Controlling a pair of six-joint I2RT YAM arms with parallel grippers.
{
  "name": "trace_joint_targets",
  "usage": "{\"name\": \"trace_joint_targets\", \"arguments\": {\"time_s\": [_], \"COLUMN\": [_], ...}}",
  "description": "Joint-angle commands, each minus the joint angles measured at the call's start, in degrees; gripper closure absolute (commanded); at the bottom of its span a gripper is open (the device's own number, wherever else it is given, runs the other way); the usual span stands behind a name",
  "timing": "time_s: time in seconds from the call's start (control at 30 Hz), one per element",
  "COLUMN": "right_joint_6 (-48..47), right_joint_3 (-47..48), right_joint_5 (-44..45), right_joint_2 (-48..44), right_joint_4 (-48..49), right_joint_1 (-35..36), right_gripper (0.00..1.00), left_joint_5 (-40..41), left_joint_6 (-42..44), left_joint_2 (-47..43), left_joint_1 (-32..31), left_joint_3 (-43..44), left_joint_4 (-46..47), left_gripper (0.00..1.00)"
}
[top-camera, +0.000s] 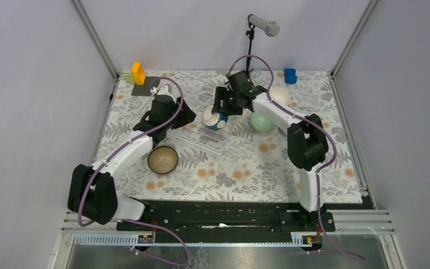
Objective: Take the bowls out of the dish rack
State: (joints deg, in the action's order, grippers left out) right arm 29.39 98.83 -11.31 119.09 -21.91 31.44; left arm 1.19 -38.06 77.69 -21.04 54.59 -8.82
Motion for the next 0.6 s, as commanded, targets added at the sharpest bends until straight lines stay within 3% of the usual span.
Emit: {"name": "trace_joint_targets", "arguments": {"time_s": [0.0, 0.47, 0.57], "right_joint_6": [-6.6, -20.3, -23.4], "right_joint_3": [3.7, 9.4, 8.9], "right_joint_5": [5.9, 29.6, 34.0], "right_joint_2": [-6.2, -3.7, -3.1], "right_joint_4": [-2.1, -5.8, -5.1], "right_joint_1": [1.2, 9.1, 11.1], "right_gripper": [0.31, 0.33, 0.27], "left_joint_5": [-4.7, -3.9, -1.6], "left_joint_6": [-1.3, -2.0, -2.2], "left_joint_2": [-3.3, -6.7, -9.0], "left_joint_1": [0.4, 0.4, 0.4], "left_joint_3": [-2.0, -4.3, -5.2], "left_joint_4": [7.9, 9.5, 8.9], "left_gripper": [0.40, 0.40, 0.40]}}
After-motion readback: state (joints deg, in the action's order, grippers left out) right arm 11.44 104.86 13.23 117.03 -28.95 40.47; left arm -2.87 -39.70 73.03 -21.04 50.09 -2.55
